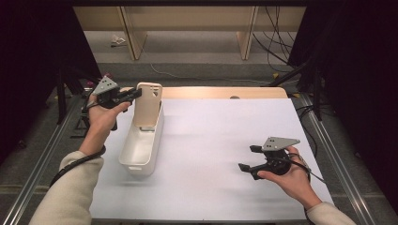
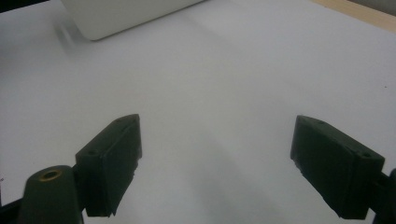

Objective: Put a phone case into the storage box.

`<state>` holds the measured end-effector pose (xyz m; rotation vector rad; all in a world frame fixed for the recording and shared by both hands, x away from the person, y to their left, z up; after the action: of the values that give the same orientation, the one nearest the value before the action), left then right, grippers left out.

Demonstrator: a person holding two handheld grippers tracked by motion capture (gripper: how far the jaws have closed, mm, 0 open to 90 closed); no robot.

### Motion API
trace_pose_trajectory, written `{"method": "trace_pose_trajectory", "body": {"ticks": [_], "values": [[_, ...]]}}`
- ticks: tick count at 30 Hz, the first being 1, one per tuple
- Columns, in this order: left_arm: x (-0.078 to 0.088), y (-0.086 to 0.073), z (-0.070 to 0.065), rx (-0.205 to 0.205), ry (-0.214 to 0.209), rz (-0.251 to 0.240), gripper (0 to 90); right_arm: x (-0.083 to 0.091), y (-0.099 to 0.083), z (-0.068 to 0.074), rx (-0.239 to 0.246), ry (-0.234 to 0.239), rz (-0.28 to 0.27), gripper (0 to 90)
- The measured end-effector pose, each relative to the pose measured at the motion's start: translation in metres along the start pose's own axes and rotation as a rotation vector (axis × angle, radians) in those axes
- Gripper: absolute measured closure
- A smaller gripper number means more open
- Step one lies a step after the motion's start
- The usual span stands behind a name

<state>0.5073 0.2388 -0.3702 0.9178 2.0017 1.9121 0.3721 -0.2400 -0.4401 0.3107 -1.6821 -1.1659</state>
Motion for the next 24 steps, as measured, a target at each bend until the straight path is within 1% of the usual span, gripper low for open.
{"method": "trace_pose_trajectory", "body": {"ticks": [6, 24], "values": [[-0.002, -0.006, 0.002, 0.012, 0.001, 0.004, 81.0, -0.001, 0.000, 0.000, 0.001, 0.000, 0.001, 17.4], [-0.005, -0.019, 0.008, 0.021, -0.003, 0.025, 80.9, -0.001, 0.000, 0.000, 0.000, 0.001, 0.002, 17.5]]}}
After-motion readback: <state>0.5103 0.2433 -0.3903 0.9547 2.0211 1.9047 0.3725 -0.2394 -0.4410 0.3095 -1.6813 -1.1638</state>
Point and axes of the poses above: each handheld gripper's, and its own axes: x roughly backward along the jaws, y roughly out of its top, z roughly to its left, the point moved 2 cm from there along -x, roughly forward along the jaws, and after that the axes turned 5 degrees about x, right-handed, at the moved point
